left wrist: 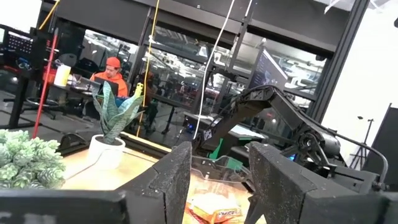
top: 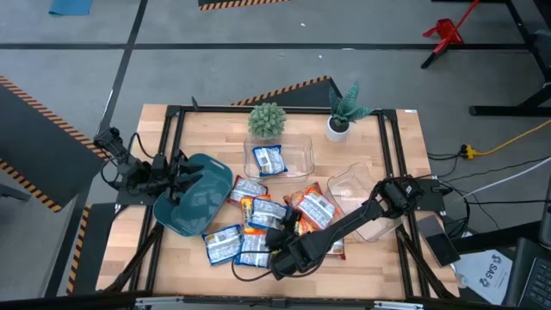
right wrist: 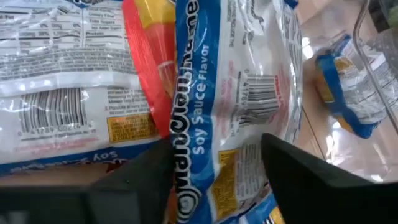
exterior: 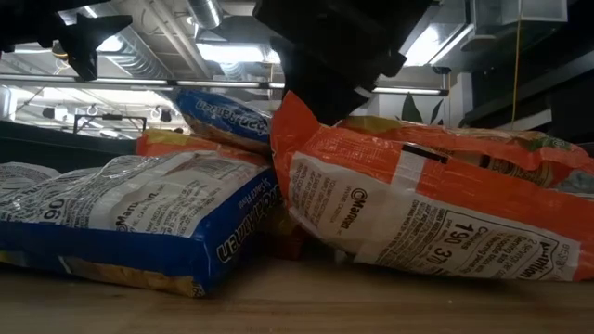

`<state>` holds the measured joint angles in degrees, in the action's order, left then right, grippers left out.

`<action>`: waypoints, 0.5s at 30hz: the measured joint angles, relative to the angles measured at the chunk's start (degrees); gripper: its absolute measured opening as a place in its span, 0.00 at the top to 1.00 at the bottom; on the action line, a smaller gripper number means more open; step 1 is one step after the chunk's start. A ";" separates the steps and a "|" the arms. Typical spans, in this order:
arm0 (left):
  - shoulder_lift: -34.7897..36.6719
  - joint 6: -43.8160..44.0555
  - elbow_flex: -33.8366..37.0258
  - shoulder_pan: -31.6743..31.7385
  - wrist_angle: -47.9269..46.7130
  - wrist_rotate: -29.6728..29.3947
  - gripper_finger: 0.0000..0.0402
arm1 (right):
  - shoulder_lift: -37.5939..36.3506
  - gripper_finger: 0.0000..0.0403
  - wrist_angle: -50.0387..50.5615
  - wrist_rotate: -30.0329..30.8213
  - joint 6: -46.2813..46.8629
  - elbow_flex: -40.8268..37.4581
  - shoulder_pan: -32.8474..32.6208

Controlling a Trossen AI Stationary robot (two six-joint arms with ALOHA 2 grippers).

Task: Sort Maruchan noodles
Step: Put the top blue noodle pack into the left transparent bin

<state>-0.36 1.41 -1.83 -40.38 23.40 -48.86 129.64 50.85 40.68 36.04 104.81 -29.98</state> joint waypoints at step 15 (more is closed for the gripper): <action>-0.02 -0.02 -0.02 0.02 -0.42 -0.13 0.61 | -0.07 0.97 2.37 -7.33 6.82 1.58 1.31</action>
<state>-0.38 1.39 -1.85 -40.36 22.98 -48.99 129.58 53.22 33.35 42.86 106.39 -28.67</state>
